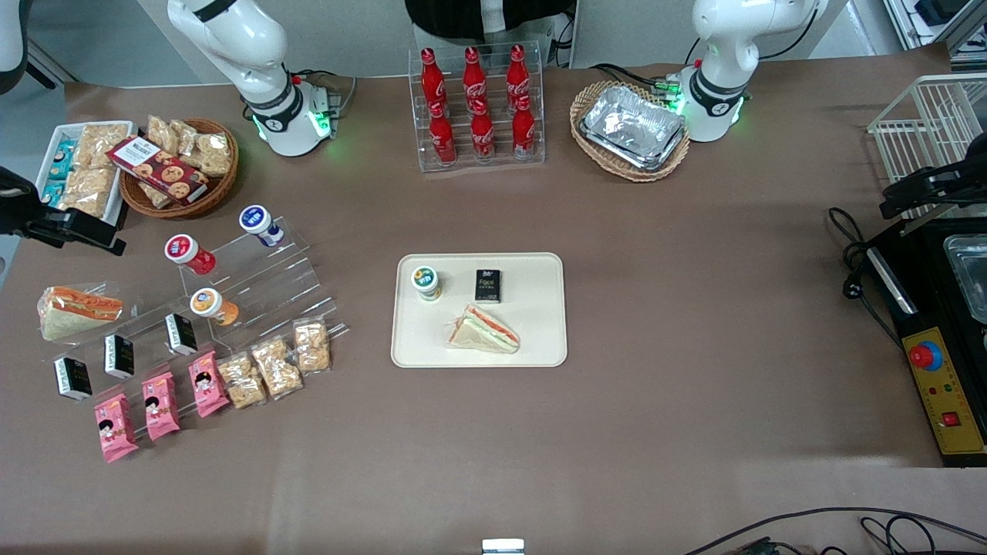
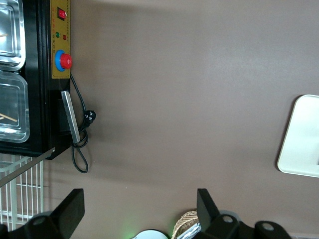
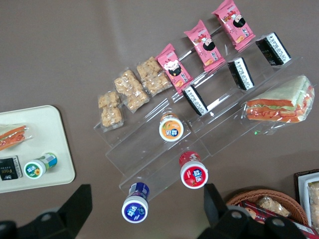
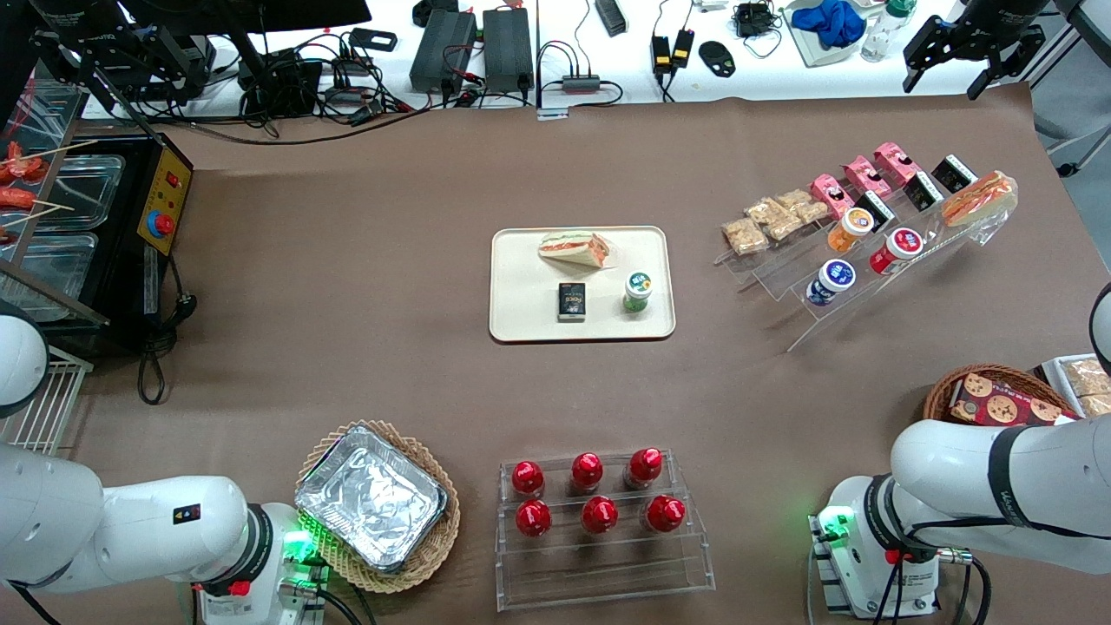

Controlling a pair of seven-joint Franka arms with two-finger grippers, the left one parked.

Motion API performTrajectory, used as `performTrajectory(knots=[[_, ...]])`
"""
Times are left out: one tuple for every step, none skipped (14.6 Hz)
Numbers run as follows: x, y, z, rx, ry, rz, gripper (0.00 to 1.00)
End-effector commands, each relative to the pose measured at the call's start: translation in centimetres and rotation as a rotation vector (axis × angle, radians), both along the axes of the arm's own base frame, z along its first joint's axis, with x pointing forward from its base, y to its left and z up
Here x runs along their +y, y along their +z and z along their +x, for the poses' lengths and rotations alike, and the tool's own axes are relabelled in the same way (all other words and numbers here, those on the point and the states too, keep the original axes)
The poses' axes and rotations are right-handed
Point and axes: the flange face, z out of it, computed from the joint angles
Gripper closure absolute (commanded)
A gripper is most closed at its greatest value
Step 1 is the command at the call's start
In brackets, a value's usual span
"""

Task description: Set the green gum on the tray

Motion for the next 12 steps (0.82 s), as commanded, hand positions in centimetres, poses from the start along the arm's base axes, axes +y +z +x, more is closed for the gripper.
performTrajectory(knots=[[0.8,-0.7,0.7,0.003,0.034,0.028,0.0],[0.7,-0.5,0.7,0.001,0.034,0.021,0.0],[-0.9,-0.6,0.6,0.0,0.011,0.024,0.0],[-1.4,-0.3,0.4,-0.002,0.026,0.022,0.0],[-2.8,-0.3,0.2,-0.005,0.035,0.024,0.0],[-4.0,-0.3,0.0,-0.009,0.037,0.029,0.0],[-4.4,-0.3,0.0,-0.008,0.035,0.024,0.0],[-5.1,-0.4,-0.2,-0.007,0.028,0.022,0.0],[-5.8,-0.4,-0.3,-0.005,0.032,0.024,0.0],[-5.1,-0.5,-0.2,-0.002,0.052,0.024,0.0],[-4.6,-0.5,-0.2,0.0,0.054,0.024,0.0],[-4.1,-0.3,-0.2,0.001,0.059,0.022,0.0]])
